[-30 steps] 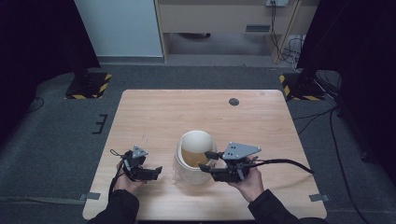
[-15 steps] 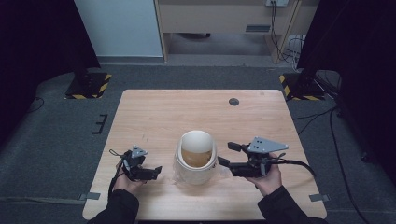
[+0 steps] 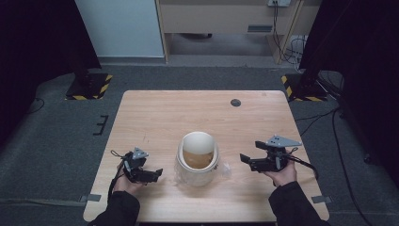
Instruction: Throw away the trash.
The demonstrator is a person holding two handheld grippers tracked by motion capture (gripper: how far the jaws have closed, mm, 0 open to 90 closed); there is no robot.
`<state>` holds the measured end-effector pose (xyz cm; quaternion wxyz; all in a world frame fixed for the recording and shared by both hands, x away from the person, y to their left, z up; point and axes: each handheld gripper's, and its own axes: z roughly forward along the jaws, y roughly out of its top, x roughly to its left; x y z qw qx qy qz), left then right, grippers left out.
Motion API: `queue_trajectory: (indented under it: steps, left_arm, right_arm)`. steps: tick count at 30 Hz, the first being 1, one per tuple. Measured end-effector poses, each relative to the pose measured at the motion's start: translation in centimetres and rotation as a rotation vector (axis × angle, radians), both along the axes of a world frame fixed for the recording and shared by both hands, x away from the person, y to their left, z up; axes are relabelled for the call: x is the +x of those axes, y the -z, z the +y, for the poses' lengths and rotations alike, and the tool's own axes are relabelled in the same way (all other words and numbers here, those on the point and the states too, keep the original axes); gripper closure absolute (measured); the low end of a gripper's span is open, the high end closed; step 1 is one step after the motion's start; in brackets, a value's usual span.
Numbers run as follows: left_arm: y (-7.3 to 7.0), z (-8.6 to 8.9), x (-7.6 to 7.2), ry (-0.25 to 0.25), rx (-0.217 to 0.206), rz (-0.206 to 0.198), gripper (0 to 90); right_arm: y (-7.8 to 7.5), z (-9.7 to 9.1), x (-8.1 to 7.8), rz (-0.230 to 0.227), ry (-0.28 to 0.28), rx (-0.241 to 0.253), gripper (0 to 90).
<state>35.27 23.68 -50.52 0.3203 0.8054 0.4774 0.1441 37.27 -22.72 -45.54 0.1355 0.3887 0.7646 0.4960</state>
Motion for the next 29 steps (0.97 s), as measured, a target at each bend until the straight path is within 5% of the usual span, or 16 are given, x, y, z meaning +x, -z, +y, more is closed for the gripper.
queue_trajectory:
  steps: [8, 16, 29]
  left_arm:
    - [0.4, 0.3, 0.2, 0.009, 0.023, 0.009, 6.1]
    - [0.8, 1.0, 0.7, -0.002, 0.044, 0.023, 5.0]
    - [1.3, 2.0, 1.4, -0.034, 0.066, 0.045, 4.5]
  right_arm:
    - [2.2, -2.0, 1.1, 0.035, 0.067, -0.075, 5.4]
    - [5.0, -4.5, 2.8, 0.129, 0.155, -0.150, 5.3]
    - [6.3, -7.1, 3.2, 0.159, 0.263, -0.238, 2.3]
